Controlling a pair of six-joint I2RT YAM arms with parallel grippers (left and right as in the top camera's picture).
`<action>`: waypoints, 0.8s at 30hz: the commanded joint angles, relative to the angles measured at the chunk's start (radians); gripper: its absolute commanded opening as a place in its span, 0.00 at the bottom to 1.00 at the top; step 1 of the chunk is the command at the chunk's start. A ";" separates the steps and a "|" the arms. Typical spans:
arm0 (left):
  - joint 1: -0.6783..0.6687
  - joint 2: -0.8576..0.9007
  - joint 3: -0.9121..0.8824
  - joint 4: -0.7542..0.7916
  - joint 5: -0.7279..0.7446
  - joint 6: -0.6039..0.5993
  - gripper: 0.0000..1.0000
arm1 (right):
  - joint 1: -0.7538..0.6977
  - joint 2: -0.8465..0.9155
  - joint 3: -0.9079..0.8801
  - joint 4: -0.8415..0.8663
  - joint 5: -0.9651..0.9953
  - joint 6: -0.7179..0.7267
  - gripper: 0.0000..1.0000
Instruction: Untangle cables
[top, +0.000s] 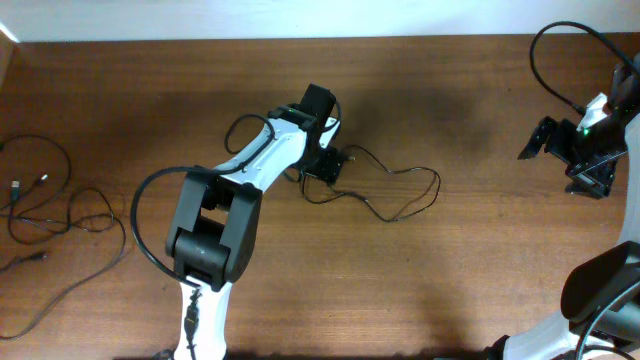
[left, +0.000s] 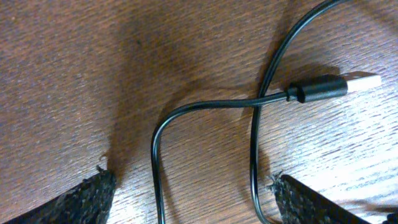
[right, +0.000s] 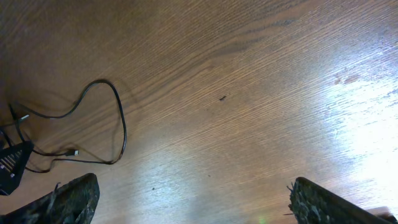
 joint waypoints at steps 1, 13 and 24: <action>0.001 0.002 -0.068 0.000 0.021 0.012 0.59 | 0.002 -0.006 -0.008 -0.003 0.009 -0.011 0.99; 0.129 -0.014 0.478 -0.351 -0.173 0.011 0.00 | 0.002 -0.006 -0.008 -0.003 0.009 -0.011 0.99; 0.820 0.204 0.735 0.084 -0.446 -0.176 0.00 | 0.002 -0.006 -0.008 -0.029 0.009 -0.011 0.99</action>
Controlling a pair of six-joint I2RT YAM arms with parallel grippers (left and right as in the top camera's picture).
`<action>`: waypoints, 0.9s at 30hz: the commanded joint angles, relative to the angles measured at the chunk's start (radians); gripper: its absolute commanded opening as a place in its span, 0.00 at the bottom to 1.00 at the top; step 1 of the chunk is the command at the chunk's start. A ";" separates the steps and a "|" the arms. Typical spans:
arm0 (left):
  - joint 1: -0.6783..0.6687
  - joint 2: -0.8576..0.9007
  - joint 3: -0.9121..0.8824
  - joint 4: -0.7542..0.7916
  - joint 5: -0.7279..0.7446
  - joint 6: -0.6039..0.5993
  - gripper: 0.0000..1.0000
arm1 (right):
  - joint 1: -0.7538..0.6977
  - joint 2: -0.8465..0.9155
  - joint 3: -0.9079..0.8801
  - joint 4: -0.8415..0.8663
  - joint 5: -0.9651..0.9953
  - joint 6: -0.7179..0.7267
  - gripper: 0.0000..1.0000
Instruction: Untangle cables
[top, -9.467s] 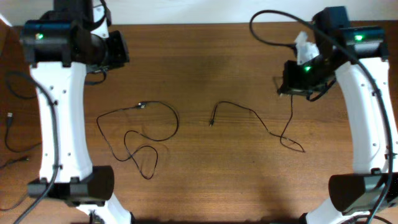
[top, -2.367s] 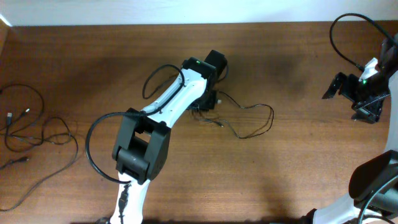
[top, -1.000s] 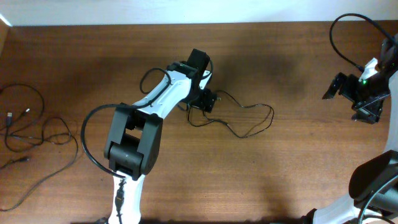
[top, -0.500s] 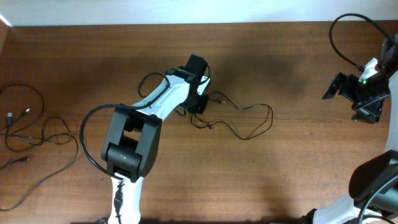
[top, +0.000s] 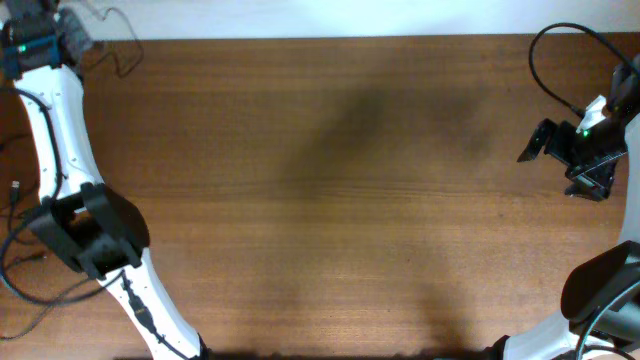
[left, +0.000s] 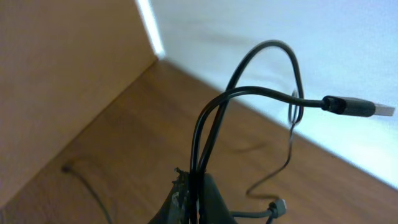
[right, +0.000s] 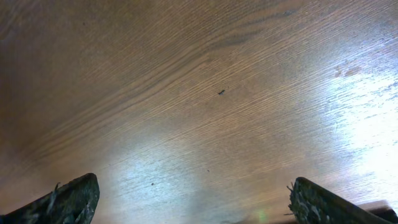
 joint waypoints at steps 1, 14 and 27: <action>0.068 0.186 0.003 -0.008 -0.225 -0.118 0.00 | 0.002 -0.006 -0.006 -0.013 0.008 -0.011 0.98; 0.074 -0.194 0.008 -0.170 -0.047 -0.110 0.99 | 0.005 -0.019 -0.003 -0.013 -0.011 -0.057 0.99; -0.263 -0.523 0.008 -0.784 0.335 -0.088 0.99 | 0.251 -0.618 0.100 -0.078 0.073 -0.064 0.99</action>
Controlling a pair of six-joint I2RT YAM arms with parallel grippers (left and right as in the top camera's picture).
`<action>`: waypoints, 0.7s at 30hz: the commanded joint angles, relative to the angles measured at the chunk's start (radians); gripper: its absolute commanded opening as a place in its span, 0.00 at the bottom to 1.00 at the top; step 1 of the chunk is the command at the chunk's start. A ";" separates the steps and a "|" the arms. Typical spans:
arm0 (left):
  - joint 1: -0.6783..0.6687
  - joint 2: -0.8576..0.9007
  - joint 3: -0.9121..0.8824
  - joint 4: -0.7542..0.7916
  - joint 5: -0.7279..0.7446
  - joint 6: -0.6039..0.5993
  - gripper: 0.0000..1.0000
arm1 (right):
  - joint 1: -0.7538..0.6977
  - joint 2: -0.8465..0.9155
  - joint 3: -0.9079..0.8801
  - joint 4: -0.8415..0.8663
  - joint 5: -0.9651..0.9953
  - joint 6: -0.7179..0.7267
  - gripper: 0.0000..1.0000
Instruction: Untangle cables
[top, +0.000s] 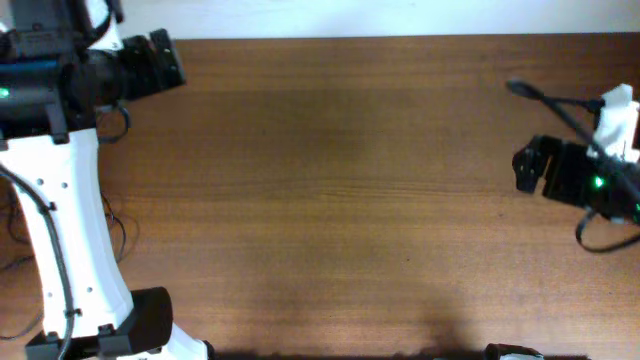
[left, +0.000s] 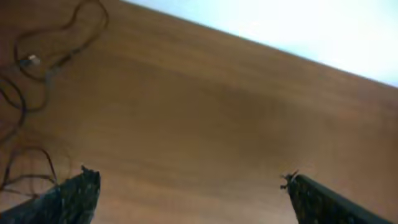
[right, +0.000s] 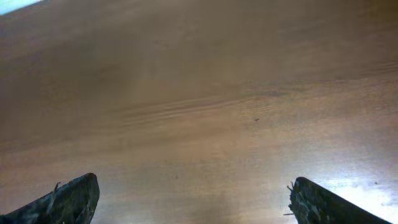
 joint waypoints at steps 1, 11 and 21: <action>-0.006 -0.013 0.000 -0.038 0.010 0.016 0.99 | 0.007 -0.095 0.010 -0.029 0.014 -0.011 0.99; -0.005 -0.013 0.000 -0.039 0.010 0.016 0.99 | 0.005 0.004 0.007 -0.064 0.045 -0.023 0.99; -0.005 -0.013 0.000 -0.039 0.010 0.016 0.99 | 0.105 -0.699 -0.999 0.884 0.056 -0.021 0.99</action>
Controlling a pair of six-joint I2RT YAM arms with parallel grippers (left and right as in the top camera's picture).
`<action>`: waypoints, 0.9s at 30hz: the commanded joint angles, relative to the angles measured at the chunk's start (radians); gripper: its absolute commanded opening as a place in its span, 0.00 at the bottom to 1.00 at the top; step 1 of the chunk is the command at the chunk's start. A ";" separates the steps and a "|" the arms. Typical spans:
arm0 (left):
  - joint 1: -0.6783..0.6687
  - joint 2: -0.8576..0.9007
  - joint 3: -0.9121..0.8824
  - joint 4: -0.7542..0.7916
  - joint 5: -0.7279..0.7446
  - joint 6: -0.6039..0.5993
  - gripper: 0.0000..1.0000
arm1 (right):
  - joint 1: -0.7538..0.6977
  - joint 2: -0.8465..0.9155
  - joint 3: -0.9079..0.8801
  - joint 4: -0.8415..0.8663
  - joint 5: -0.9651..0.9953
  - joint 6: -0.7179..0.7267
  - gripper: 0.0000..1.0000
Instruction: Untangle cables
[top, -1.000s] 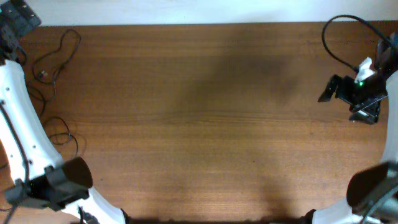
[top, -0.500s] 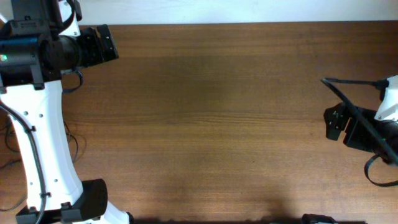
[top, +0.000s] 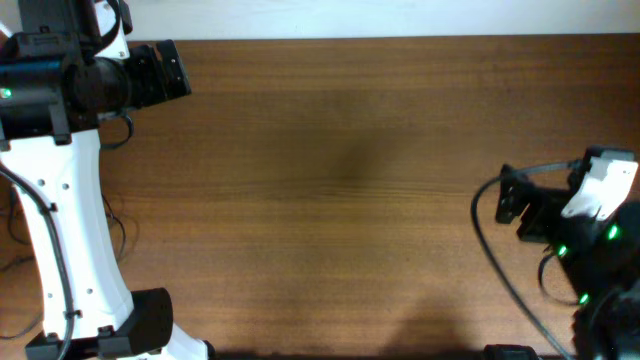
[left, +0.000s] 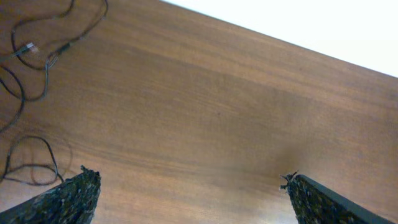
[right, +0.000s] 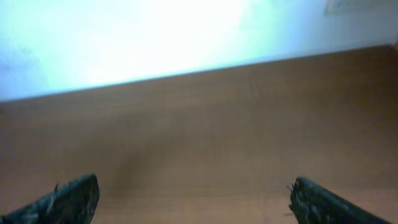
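Thin black cables (left: 36, 51) lie loose at the table's left side, with another loop (left: 30, 163) nearer; overhead only a short stretch of cable (top: 117, 222) shows beside the white left arm. My left gripper (top: 165, 72) is raised over the far-left corner. In the wrist view the left gripper (left: 189, 190) is open, with only bare wood between its fingertips (left: 69, 198). My right gripper (top: 505, 200) is at the right side. In its own view the right gripper (right: 199, 193) is open and holds nothing.
The brown wooden table (top: 340, 180) fills the overhead view, its far edge meeting a white wall (right: 155, 43). The right arm's own black cable (top: 482, 235) loops beside it. The left arm's white link (top: 70, 220) runs down the left side.
My right arm has moved nearer the table's front, and its wrist view now takes in the table's far edge and the wall. The left gripper has barely shifted and is still open.
First my left gripper stood open over a tangled cable with a USB plug at the table's middle. Then it was shut on that cable at the far-left corner, the middle bare. After that it was open, cables lying at the left, as now.
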 joint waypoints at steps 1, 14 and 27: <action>0.000 -0.012 0.001 -0.002 0.008 0.016 0.99 | 0.035 -0.232 -0.336 0.164 0.003 0.011 0.99; 0.000 -0.012 0.001 -0.002 0.008 0.016 0.99 | 0.035 -0.697 -1.041 0.736 -0.014 0.038 0.99; 0.000 -0.012 0.001 -0.002 0.008 0.016 0.99 | 0.027 -0.693 -1.041 0.688 -0.018 0.037 0.99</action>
